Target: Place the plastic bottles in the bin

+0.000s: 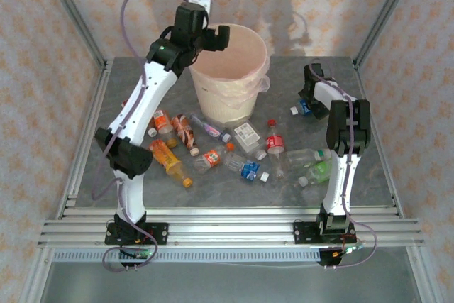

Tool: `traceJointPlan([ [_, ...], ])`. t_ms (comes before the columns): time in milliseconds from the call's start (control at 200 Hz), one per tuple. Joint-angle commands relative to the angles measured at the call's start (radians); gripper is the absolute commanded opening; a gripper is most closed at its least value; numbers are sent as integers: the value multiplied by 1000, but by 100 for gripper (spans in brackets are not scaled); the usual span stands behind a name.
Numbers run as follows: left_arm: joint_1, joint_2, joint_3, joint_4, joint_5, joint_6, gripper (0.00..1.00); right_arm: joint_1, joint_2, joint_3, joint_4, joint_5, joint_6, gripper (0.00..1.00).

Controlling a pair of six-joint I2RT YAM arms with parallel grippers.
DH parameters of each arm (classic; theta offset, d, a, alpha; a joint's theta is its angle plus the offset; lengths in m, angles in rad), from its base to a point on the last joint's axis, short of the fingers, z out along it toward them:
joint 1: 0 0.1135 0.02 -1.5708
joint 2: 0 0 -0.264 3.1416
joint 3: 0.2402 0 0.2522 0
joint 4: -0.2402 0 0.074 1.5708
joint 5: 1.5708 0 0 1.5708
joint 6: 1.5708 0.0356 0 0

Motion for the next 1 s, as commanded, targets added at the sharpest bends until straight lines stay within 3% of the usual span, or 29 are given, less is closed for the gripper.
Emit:
traceJointPlan([
  [0,0,-112,-87,37,-94,-29,100,-5,18,6,30,-40,-33,80],
  [260,14,-354,-386,119,-316,-88,100,-5,-46,-41,73,-64,-96,53],
  [390,74,-475,-546,124,-349,-174,100,-5,-118,-51,61,-64,-139,45],
  [651,274,-695,-891,147,-316,-381,100,56,-322,-44,17,-3,-228,40],
  [696,304,-720,-935,152,-307,-403,100,55,-316,-37,12,-61,-218,38],
  [751,331,-742,-972,150,-298,-418,100,75,-311,-18,-9,-79,-228,34],
  [991,396,-774,-1057,114,-297,-426,100,208,-377,21,7,18,-287,33],
])
